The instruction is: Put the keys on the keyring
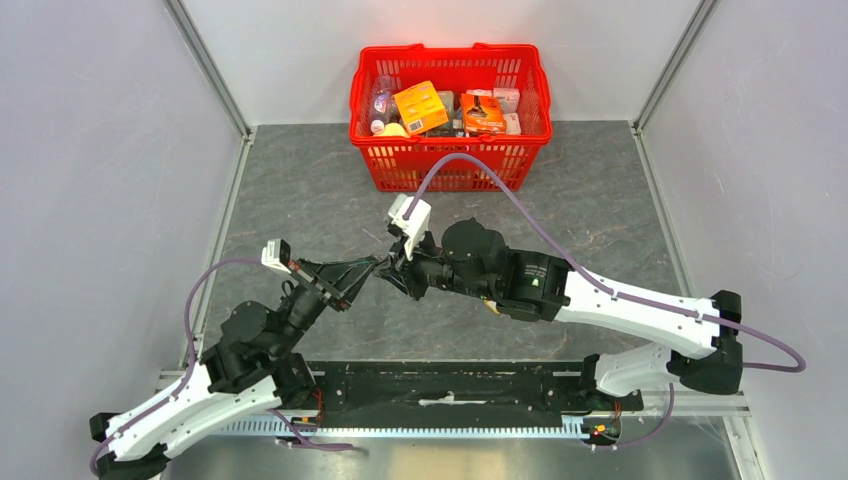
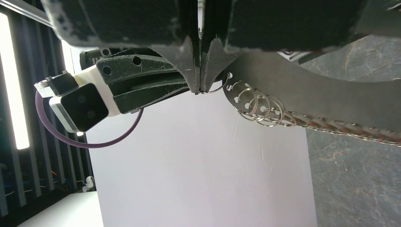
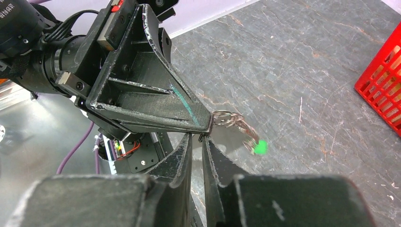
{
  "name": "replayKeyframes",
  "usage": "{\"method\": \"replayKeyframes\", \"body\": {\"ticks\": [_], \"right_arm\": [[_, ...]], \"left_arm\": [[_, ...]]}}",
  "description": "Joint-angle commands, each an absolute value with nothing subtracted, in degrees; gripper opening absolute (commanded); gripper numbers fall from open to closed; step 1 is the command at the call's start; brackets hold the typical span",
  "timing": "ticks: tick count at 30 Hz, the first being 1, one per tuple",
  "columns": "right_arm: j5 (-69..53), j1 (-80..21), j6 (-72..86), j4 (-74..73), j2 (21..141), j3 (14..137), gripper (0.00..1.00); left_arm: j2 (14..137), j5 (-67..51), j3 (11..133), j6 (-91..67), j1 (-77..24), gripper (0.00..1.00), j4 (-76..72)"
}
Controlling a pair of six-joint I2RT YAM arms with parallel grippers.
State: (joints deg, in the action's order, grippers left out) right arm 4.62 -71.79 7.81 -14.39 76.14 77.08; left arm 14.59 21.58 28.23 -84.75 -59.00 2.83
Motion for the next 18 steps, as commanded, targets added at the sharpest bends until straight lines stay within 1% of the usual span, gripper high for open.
{"method": "replayKeyframes", "body": {"ticks": [1,7,8,9,10,18], "right_arm": [[4.8,-72.07,5.95,-9.75,74.19,78.65,0.16],[5.58,-72.16,4.59,-9.8,74.63,79.35,0.08],[5.56,-72.16,4.43,-9.78,74.71,79.45,0.06],[5.39,-72.16,4.32,-9.71,74.79,79.52,0.01],[5.51,-72.16,4.06,-9.73,74.88,79.69,0.0],[5.3,-72.25,3.53,-10.41,73.83,79.48,0.0]], "left_arm": [[14.8,18.45,28.35,-87.4,-59.3,0.02,-1.46],[16.38,16.69,27.69,-88.45,-59.32,0.02,-3.87],[16.72,16.25,27.62,-88.64,-59.32,0.02,-4.16],[17.09,15.88,27.6,-88.89,-59.29,0.02,-4.36],[17.29,15.59,27.42,-89.15,-59.32,0.02,-4.62],[16.39,15.03,26.41,-89.5,-59.26,0.02,-4.97]]}}
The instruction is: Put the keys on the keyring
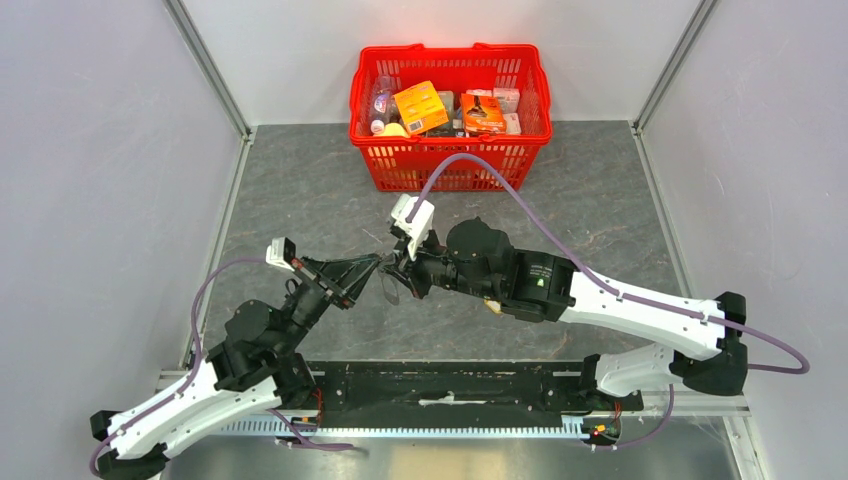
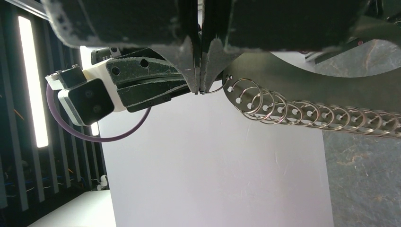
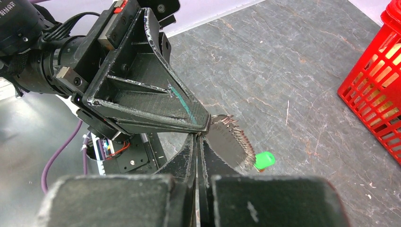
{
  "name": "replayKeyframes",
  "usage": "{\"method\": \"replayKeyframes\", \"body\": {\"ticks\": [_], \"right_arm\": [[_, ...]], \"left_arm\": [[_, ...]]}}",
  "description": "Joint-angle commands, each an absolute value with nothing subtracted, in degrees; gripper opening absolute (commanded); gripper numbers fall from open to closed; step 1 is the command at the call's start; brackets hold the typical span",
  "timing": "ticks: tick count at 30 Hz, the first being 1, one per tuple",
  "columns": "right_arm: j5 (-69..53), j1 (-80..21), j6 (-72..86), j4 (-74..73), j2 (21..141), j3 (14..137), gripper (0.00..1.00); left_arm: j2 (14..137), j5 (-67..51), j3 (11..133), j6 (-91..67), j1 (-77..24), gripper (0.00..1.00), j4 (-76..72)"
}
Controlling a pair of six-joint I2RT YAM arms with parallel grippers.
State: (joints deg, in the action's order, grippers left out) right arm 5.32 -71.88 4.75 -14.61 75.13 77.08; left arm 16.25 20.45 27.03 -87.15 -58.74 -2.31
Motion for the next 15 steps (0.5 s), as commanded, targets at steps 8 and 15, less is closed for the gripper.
{"method": "replayKeyframes", "body": {"ticks": [8,15], "right_arm": [[6.66,-72.25,3.77,-11.51,71.08,79.27,0.0],[8.06,-72.25,3.28,-14.05,70.54,81.06,0.0]], "left_arm": [[15.82,13.02,25.75,-90.0,-59.29,0.16,-4.58],[16.84,8.7,25.66,-90.18,-59.27,0.24,-4.22]]}}
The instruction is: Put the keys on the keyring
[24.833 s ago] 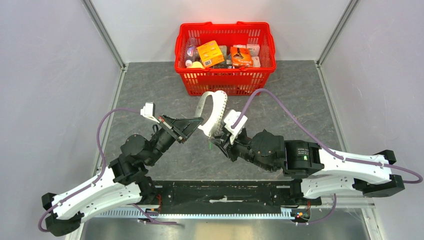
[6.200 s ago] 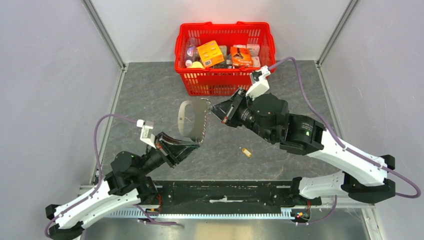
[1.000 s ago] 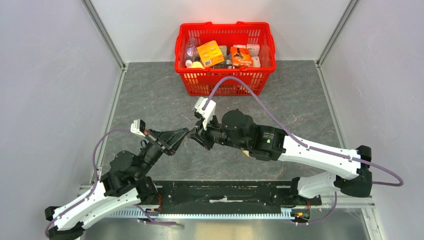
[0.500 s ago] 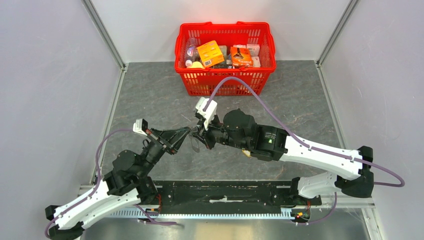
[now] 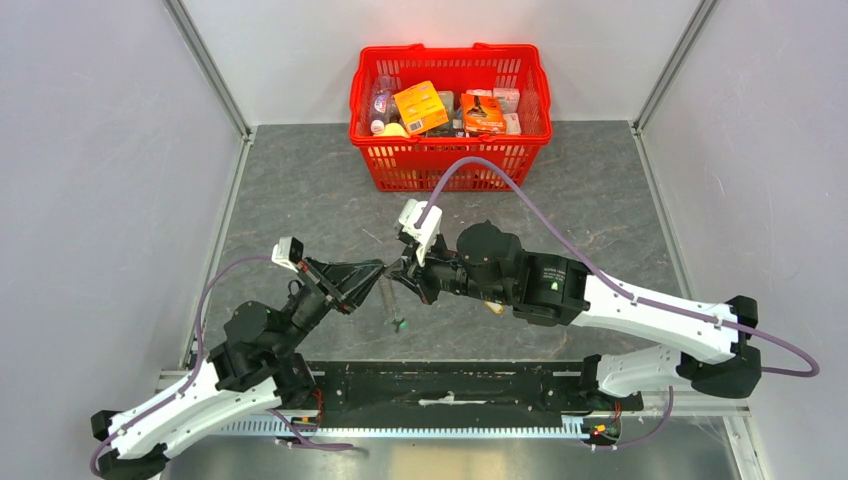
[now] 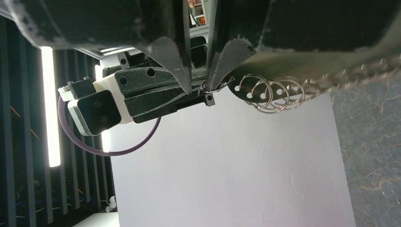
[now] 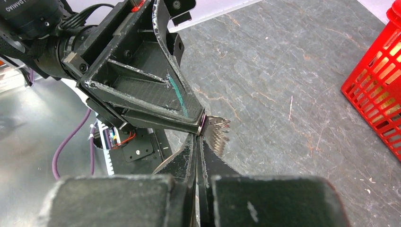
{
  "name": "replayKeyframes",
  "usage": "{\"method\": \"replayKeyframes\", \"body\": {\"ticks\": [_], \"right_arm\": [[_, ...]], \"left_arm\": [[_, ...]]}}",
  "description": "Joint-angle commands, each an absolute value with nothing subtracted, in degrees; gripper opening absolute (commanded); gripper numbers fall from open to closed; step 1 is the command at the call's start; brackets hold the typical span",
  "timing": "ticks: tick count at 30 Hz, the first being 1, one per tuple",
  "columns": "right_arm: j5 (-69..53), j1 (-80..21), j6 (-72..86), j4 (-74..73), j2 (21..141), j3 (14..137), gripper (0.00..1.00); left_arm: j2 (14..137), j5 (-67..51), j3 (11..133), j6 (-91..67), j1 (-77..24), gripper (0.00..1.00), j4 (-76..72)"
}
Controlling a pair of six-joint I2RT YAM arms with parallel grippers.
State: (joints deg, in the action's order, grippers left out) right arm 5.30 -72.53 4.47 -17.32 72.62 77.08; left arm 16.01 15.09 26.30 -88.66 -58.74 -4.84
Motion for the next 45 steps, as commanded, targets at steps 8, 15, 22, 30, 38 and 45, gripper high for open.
{"method": "replayKeyframes", "body": {"ticks": [8,15,22,30,38,45], "right_arm": [[8.86,-72.25,3.01,-18.26,69.02,83.08,0.0],[9.35,-72.25,2.88,-21.81,67.86,84.84,0.0],[8.1,-72.25,2.79,-30.37,67.09,88.48,0.0],[2.11,-72.25,6.06,-44.11,65.7,92.53,0.0],[-9.43,-72.25,8.17,-58.1,69.6,99.02,0.0],[-20.94,-72.25,8.67,-63.57,74.08,103.75,0.0]], "left_arm": [[15.65,5.22,27.04,-89.23,-59.3,0.31,-0.35],[14.36,3.08,26.82,-89.32,-59.28,0.33,2.89],[12.64,2.32,30.98,-85.57,-59.28,0.35,8.66],[13.93,0.34,38.26,-77.71,-59.28,0.36,16.42],[20.07,-5.31,43.6,-69.57,-59.31,0.38,17.68],[27.67,-17.91,45.72,-61.01,-59.31,0.38,11.66]]}}
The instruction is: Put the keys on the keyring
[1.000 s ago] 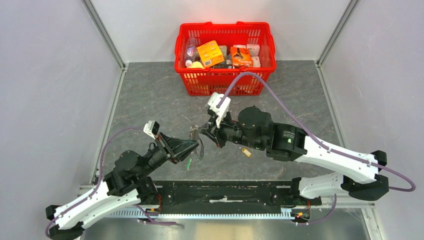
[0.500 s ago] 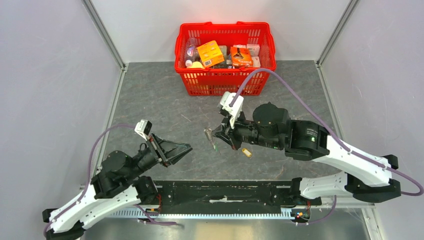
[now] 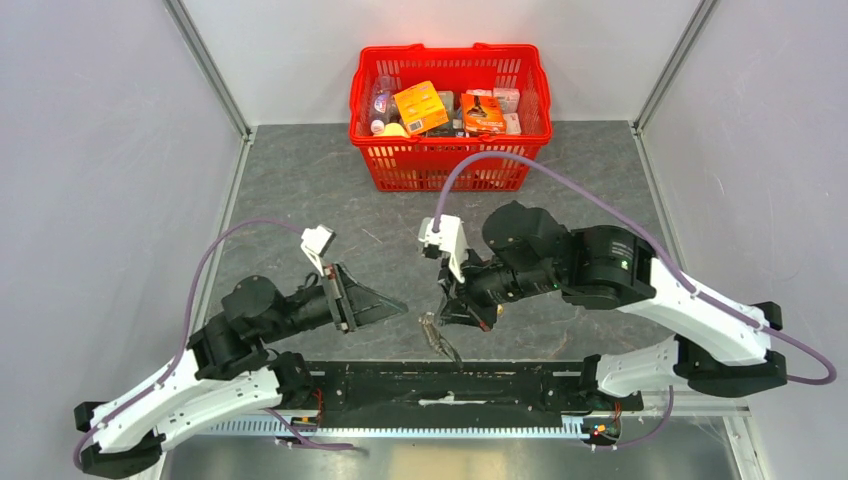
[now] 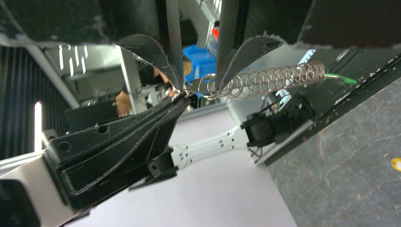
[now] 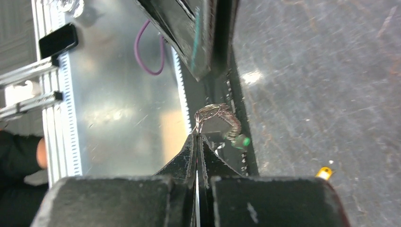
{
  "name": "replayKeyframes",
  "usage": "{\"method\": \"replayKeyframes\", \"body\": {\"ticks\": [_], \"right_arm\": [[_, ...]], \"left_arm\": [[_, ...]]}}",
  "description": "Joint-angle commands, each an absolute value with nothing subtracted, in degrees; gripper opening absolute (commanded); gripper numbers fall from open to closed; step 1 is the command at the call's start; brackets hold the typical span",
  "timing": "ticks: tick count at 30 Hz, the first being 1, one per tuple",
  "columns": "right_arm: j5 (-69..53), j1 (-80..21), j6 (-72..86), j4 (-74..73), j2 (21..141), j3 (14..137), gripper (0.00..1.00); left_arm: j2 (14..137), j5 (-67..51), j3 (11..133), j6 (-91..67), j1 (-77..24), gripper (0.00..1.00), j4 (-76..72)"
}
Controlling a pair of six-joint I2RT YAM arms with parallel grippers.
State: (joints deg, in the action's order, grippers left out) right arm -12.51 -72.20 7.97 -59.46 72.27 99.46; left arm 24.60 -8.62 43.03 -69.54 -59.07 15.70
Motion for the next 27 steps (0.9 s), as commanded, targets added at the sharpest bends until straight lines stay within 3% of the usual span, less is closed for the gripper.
{"method": "replayKeyframes", "body": {"ticks": [1,27], "right_arm": [[-21.5,-72.25,8.83,-64.11,74.6,104.21,0.0],[-33.78,-71.19,14.35,-59.65,83.28,111.82,0.0]], "left_arm": [[28.34,-19.07,46.01,-59.79,-59.3,0.38,11.33],[25.49,-30.15,47.11,-49.98,-59.28,0.39,7.61]]}}
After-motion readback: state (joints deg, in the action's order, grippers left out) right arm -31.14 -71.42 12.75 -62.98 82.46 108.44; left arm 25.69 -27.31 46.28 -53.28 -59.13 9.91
